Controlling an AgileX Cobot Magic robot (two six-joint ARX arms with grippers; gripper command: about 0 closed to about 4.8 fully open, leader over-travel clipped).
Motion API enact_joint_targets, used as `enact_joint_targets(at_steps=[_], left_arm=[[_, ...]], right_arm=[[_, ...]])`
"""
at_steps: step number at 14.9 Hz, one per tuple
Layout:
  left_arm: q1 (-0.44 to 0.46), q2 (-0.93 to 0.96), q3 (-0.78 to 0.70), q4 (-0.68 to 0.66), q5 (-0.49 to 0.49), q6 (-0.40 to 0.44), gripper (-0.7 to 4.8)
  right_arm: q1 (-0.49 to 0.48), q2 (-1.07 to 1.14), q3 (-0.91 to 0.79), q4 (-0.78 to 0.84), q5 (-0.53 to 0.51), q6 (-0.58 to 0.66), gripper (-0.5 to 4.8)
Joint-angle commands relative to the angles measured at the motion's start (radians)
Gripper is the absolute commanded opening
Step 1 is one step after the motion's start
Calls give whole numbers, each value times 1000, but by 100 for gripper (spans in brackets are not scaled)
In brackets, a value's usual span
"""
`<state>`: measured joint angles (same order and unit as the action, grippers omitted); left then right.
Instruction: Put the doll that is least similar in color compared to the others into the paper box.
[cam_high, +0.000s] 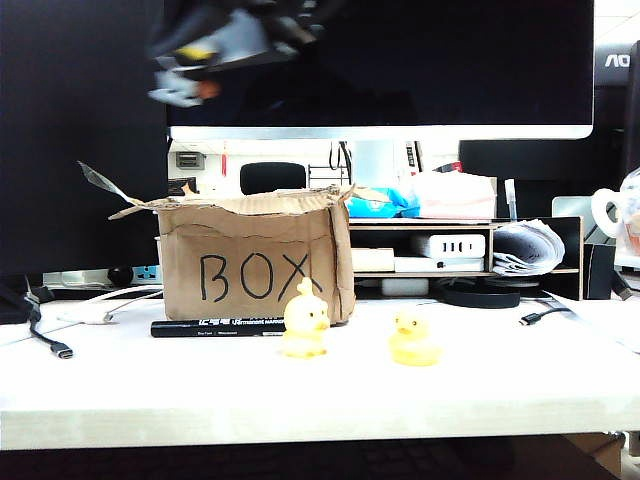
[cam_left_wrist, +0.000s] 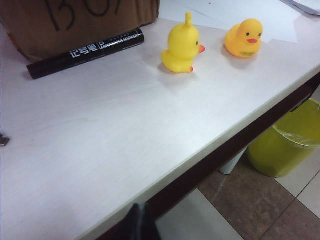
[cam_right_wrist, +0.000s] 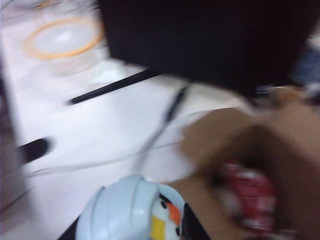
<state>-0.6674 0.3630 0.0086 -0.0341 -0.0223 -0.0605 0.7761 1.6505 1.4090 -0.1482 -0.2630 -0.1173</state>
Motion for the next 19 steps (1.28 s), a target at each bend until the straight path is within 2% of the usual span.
enact_joint_targets(at_steps=[1, 4, 6, 10, 12, 15, 18, 19], left_arm=[[1, -1, 1, 13, 0, 0, -5], [11, -8, 1, 12, 2, 0, -5], [75, -66, 1, 6, 4, 0, -5], [223, -216, 1, 6, 0, 0, -5], [275, -269, 1, 6, 0, 0, -5], [337, -306, 1, 6, 0, 0, -5], [376, -313, 1, 6, 2, 0, -5], [403, -314, 1, 5, 2, 0, -5]], right_arm=[[-83, 28, 50, 24, 24, -5, 118], [-177, 142, 155, -12, 27, -7, 124], [-183, 201, 232, -92, 47, -10, 182], [-181, 244, 270, -88, 60, -14, 190], [-182, 267, 295, -97, 61, -14, 247], [-182, 296, 343, -158, 63, -14, 276], [-180, 286, 347, -167, 63, -8, 273], [-180, 270, 347, -169, 63, 16, 224]])
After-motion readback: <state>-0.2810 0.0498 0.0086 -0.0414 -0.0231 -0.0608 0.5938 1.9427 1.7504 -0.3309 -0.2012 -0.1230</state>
